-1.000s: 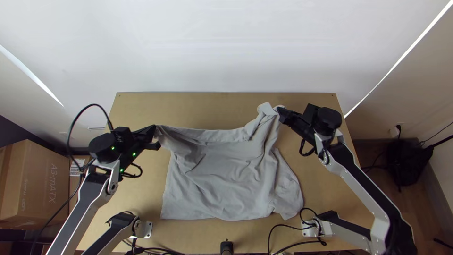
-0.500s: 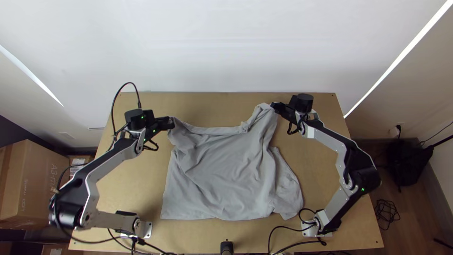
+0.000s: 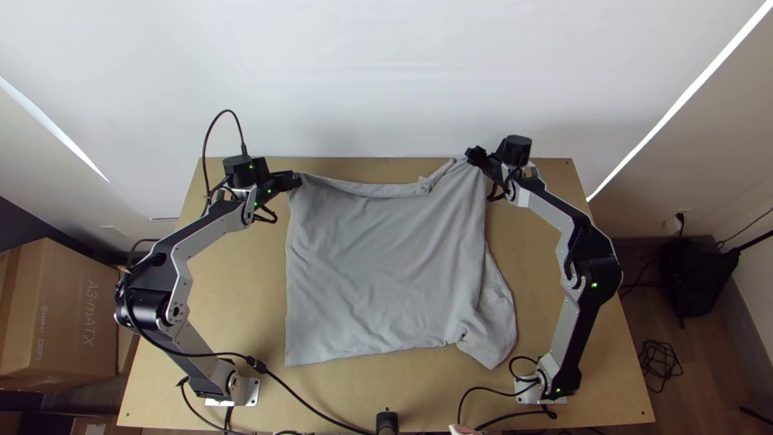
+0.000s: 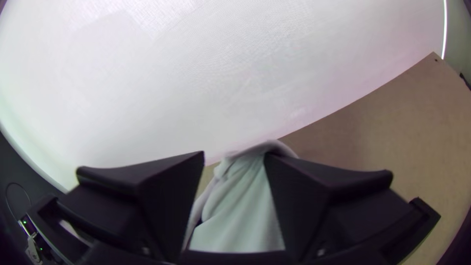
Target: Fold the t-shirt
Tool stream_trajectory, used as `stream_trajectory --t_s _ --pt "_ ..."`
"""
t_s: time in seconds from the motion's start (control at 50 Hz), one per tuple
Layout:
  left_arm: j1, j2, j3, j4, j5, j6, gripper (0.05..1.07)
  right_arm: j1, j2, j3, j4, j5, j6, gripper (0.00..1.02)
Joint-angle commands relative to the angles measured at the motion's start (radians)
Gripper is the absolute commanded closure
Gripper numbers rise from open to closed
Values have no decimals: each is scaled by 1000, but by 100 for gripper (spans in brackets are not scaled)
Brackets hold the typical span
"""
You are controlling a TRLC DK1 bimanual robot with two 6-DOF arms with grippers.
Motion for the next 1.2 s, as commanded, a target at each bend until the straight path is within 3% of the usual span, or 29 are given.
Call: stream_trajectory --t_s 0.0,0.14,0.3,0.44,0.56,0.64,0.76,0.8,0.88,0.9,0.96,1.02,1.08,1.18 --pt "7 -11 75 -73 6 -40 9 -11 12 84 -81 -17 26 3" --pt "32 -76 95 -130 9 -45 9 -34 -40 147 -237 -44 69 4" --pt "75 -181 101 -191 47 -46 9 -85 -95 288 -559 -107 66 4" --pt "90 -272 87 -257 54 -45 9 -146 -146 291 -613 -103 57 4" --pt "98 -350 84 -356 63 -45 9 -218 -187 299 -733 -104 40 3" --pt "98 -395 83 -426 70 -40 9 -254 -207 331 -866 -106 -81 3" --pt "98 -468 53 -503 80 1 9 -300 -259 327 -1058 -106 -408 4" --pt "98 -493 41 -518 80 13 9 -317 -272 324 -1129 -106 -485 4" --pt "99 -533 20 -543 78 27 9 -372 -292 319 -1259 -123 -542 4" --pt "99 -545 15 -552 80 30 9 -390 -293 317 -1297 -146 -554 4" --pt "99 -573 3 -567 78 36 9 -455 -292 317 -1428 -251 -694 4" --pt "99 -597 -5 -587 81 38 9 -505 -284 298 -1527 -327 -755 4" --pt "99 -616 -19 -593 83 38 9 -539 -302 228 -1543 -333 -790 5" --pt "96 -639 -31 -604 86 36 9 -570 -359 83 -1540 -333 -919 8"
